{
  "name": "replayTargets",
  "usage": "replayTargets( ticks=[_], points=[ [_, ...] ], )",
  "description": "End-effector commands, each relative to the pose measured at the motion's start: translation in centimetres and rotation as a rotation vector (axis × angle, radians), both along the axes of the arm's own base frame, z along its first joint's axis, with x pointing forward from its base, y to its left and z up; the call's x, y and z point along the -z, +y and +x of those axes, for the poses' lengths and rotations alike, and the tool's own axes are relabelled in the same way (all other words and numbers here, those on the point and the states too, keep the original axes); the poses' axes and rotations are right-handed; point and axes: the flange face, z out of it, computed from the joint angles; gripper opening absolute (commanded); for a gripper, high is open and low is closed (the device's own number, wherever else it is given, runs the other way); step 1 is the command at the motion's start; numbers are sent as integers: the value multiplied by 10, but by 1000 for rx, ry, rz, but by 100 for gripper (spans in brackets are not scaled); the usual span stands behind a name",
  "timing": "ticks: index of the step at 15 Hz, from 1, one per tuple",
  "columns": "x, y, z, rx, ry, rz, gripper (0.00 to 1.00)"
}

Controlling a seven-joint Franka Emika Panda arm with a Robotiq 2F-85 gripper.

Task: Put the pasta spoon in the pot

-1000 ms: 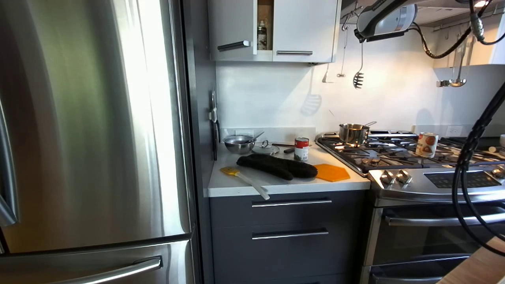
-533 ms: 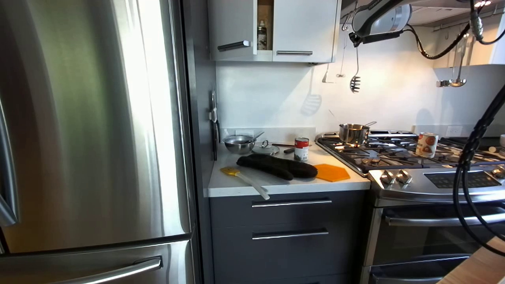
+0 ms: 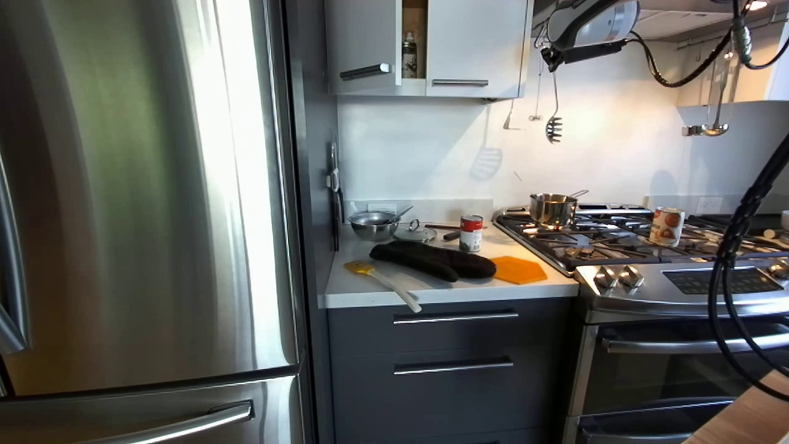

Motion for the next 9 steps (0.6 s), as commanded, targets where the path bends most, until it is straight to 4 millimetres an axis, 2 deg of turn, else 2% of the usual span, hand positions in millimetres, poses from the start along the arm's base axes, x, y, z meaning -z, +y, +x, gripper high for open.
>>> replayTargets(
  ticks=[1, 9],
  points=[
    [-9, -5, -1, 24, 12, -25, 1],
    [-13, -18, -7, 53, 4, -20, 1]
  ],
)
